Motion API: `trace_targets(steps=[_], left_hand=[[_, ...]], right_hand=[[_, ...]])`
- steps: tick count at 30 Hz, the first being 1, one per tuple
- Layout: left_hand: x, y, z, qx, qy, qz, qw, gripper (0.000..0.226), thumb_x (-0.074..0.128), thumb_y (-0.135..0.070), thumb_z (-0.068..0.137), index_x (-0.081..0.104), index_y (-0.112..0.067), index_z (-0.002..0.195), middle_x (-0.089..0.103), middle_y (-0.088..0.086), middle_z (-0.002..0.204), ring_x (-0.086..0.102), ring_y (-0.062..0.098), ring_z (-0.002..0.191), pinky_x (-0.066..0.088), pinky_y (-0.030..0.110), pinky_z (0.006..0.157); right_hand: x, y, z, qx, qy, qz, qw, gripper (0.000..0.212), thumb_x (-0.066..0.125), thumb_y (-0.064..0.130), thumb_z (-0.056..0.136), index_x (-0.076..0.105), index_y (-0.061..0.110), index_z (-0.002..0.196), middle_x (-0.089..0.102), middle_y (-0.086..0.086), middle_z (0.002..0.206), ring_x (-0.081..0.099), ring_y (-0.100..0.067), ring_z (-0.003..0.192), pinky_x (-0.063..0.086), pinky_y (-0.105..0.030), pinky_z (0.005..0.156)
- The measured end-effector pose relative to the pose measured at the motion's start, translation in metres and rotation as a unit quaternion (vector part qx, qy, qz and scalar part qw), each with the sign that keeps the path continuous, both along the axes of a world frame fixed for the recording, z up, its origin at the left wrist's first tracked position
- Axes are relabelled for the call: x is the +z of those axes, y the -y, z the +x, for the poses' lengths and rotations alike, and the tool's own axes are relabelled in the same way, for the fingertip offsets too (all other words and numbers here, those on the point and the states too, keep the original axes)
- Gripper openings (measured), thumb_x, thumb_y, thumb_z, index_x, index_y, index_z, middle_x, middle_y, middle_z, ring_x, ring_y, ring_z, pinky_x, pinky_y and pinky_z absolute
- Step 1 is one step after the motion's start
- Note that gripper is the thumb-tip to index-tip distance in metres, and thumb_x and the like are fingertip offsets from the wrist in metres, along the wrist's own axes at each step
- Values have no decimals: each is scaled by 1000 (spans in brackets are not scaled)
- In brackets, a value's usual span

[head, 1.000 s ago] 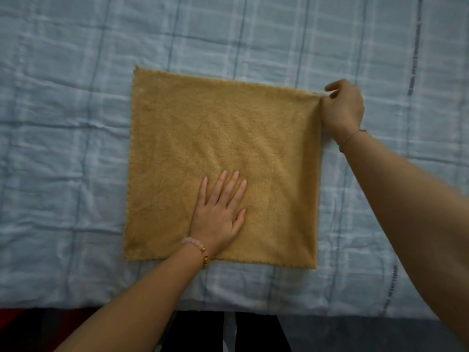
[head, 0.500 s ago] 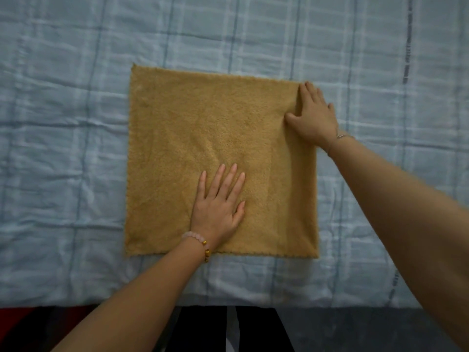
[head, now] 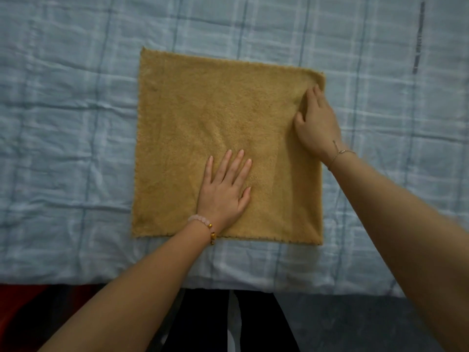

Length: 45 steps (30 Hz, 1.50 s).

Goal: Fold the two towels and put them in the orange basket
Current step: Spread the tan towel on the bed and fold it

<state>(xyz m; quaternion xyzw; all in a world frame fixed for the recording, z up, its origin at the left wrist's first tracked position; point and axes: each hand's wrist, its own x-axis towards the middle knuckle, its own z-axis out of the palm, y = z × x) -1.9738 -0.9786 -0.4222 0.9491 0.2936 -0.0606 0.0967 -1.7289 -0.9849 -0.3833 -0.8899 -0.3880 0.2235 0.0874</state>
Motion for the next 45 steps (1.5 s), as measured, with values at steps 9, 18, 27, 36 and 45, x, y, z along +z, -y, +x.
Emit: trace_targets(steps=[9,18,27,36,45], left_hand=[[28,1,-38,7,74,-86,994,54,34,-32,91,30,-21,144,31,2,151,22,20,141,15,49,115],[20,-10,-147,-111,-3,-36,993,61,43,-29,82,37,-19,142,32,5,151,26,22,140,21,46,113],[18,-5,-151,-67,27,14,997,56,50,-3,81,43,-7,136,45,11,142,43,26,131,31,41,109],[27,-23,-189,-135,27,45,990,46,37,7,89,46,0,133,50,13,137,18,12,142,21,30,114],[59,-56,-169,109,151,-177,966,31,52,-24,74,70,-5,89,72,2,90,68,22,86,39,16,77]], right_hand=[[7,124,-106,66,11,125,990,50,41,14,87,44,4,136,46,-14,142,35,-27,137,29,-52,111],[-10,205,-112,233,-9,27,972,70,40,16,72,37,2,141,33,-11,150,27,-24,140,19,-35,117],[-24,210,-101,276,43,70,958,57,35,2,83,37,3,141,38,-12,147,33,-23,137,24,-35,113],[-20,222,-97,327,101,88,936,52,39,-5,88,39,1,139,40,-14,145,40,-24,133,19,-31,116],[10,193,-84,15,-132,122,984,36,57,-6,80,72,17,104,69,10,89,57,15,79,41,-6,71]])
